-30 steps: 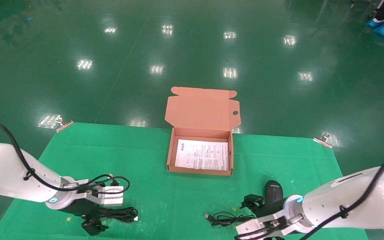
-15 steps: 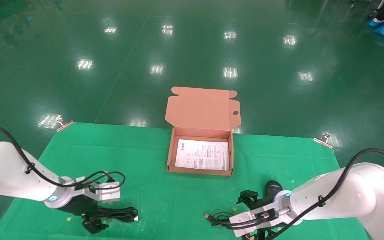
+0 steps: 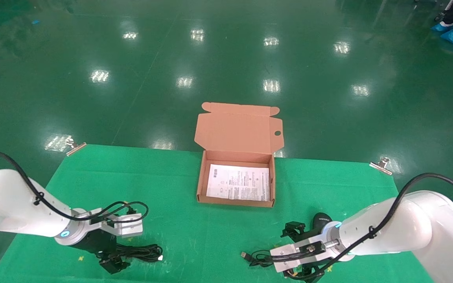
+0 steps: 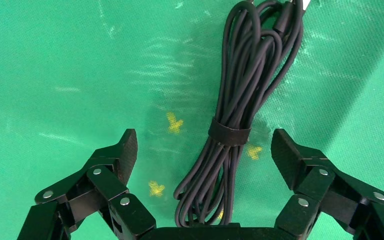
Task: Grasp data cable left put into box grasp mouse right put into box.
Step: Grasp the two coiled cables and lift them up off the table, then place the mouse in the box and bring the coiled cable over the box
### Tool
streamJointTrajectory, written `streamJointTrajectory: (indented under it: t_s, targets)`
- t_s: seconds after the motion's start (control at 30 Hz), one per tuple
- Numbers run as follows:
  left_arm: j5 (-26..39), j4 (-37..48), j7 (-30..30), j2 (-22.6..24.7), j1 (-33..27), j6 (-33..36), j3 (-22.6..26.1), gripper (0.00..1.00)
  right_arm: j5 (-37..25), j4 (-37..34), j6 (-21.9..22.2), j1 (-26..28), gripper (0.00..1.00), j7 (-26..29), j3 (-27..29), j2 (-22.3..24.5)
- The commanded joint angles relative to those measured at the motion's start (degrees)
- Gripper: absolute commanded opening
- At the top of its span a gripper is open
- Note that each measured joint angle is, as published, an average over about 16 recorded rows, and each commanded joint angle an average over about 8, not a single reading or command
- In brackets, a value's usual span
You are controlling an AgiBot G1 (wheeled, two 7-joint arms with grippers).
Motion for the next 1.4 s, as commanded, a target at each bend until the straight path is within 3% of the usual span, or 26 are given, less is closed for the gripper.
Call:
streamJointTrajectory:
  t_s: [0.03, 1.4]
  targets:
    - [0.0, 0.02, -0.01, 0.02, -0.04, -0.06, -0.01, 0.0, 0.0, -0.04, 0.04, 0.02, 0.0, -0.01, 0.01, -0.02]
    - [0.0, -1.17, -0.28, -0.39, 0.11, 0.6, 0.08, 0.0, 0.2, 0.98, -0.41, -0.08, 0.0, 0.1, 0.07, 0.44]
